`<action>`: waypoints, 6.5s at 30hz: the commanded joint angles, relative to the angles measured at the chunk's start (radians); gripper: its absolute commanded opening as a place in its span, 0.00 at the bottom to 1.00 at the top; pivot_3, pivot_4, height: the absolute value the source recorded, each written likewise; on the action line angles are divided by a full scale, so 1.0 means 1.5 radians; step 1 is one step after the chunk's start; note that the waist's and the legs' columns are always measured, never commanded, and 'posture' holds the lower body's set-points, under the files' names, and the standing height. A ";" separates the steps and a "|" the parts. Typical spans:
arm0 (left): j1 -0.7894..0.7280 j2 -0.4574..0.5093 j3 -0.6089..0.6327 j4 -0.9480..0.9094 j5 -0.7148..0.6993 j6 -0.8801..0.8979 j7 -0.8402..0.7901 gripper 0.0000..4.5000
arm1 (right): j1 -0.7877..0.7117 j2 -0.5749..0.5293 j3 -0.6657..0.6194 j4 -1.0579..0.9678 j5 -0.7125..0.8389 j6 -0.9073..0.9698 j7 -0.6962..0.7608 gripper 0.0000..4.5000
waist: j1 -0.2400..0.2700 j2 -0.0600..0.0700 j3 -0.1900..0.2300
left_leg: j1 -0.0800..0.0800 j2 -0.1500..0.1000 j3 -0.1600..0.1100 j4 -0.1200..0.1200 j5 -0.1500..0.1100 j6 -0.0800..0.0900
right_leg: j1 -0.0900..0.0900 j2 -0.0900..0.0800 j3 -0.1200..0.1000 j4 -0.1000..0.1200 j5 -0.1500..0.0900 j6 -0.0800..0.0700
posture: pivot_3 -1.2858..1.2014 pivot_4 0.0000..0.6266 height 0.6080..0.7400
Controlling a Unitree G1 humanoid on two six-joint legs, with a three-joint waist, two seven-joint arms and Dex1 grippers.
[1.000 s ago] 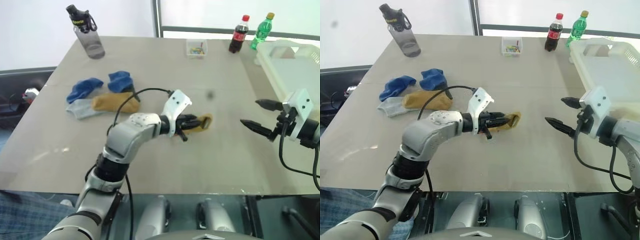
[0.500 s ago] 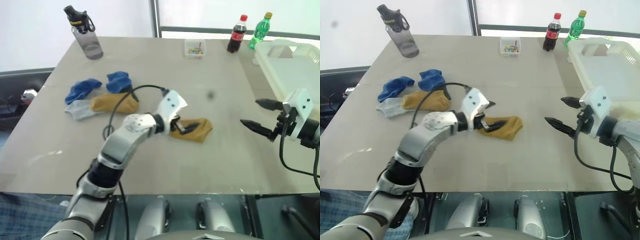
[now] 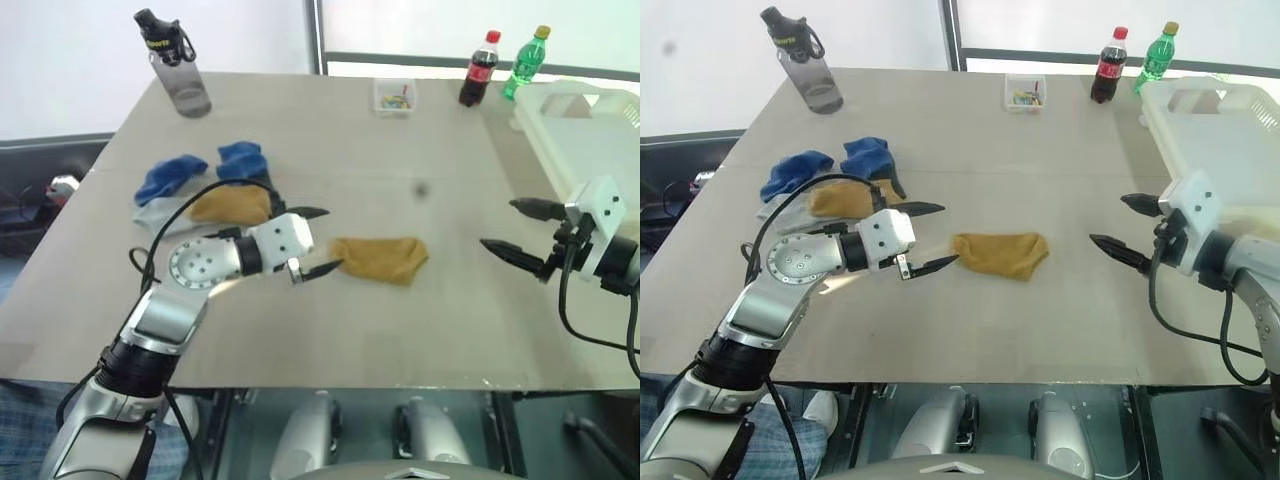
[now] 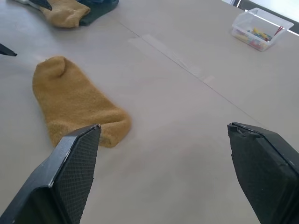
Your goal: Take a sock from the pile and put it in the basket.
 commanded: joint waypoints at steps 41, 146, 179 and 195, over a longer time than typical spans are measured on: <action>-0.046 -0.105 -0.001 -0.041 -0.215 0.223 -0.150 0.02 | -0.009 0.005 -0.010 -0.022 0.003 -0.013 -0.014 1.00 | -0.002 0.000 0.000 | -0.001 0.000 0.000 0.000 0.000 0.001 | 0.000 0.001 0.000 0.001 0.000 0.000 | 0.52 0.24 1.00; -0.352 -0.114 0.096 -0.003 -0.374 0.730 -0.130 0.02 | 0.025 0.017 -0.011 -0.076 0.038 0.008 -0.043 1.00 | 0.003 -0.003 0.003 | 0.000 -0.005 -0.004 0.003 -0.001 0.003 | -0.001 0.004 0.008 0.001 0.000 0.005 | 0.52 0.24 1.00; -0.206 -0.286 0.186 -0.098 -0.615 0.918 0.125 0.02 | 0.019 0.010 -0.012 -0.064 0.032 0.010 -0.037 1.00 | -0.004 -0.001 0.002 | 0.001 -0.007 -0.004 0.001 -0.001 0.002 | -0.002 -0.001 0.010 0.002 0.000 0.005 | 0.52 0.24 1.00; -0.073 -0.108 0.097 -0.066 -0.486 0.868 0.113 0.02 | 0.022 0.031 0.025 -0.079 0.033 0.022 -0.053 1.00 | -0.001 -0.001 0.002 | 0.001 -0.007 -0.005 0.001 -0.001 0.002 | -0.002 -0.002 0.010 0.001 0.000 0.005 | 0.52 0.24 1.00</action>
